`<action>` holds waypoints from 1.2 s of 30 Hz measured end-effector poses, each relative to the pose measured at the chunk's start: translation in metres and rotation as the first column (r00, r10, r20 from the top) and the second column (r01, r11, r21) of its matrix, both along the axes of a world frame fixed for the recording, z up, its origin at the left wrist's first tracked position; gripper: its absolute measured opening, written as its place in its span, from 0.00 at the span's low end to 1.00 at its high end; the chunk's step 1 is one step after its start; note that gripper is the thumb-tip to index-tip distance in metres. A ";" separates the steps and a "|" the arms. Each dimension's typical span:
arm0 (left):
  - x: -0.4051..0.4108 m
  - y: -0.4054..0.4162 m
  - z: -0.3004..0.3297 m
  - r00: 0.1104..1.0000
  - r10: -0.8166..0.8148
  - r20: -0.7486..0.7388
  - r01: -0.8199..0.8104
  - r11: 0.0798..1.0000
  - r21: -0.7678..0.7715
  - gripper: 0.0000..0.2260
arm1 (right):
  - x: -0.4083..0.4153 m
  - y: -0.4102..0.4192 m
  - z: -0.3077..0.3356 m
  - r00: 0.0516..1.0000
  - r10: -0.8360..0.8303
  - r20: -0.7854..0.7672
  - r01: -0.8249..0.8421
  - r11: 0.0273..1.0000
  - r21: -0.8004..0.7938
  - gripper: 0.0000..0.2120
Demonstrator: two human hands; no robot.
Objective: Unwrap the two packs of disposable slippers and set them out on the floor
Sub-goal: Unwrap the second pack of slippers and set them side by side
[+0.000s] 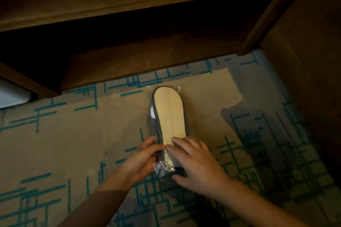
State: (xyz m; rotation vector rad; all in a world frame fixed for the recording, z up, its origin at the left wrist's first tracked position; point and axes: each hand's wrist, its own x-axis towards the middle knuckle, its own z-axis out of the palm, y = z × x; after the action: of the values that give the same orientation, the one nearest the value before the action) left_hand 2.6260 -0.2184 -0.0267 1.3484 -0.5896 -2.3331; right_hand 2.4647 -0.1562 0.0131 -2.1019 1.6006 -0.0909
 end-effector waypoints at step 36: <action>0.028 -0.014 0.041 0.895 0.443 0.059 -0.419 0.878 -0.232 0.09 | -0.035 -0.016 0.036 0.945 -0.235 0.229 0.319 0.818 -0.478 0.12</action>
State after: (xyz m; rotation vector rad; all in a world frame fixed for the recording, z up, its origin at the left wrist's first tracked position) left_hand 2.6544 -0.2323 0.0139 1.3510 -0.4927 -1.7932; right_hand 2.4296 -0.1723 0.0494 -2.1289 1.9262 -0.8532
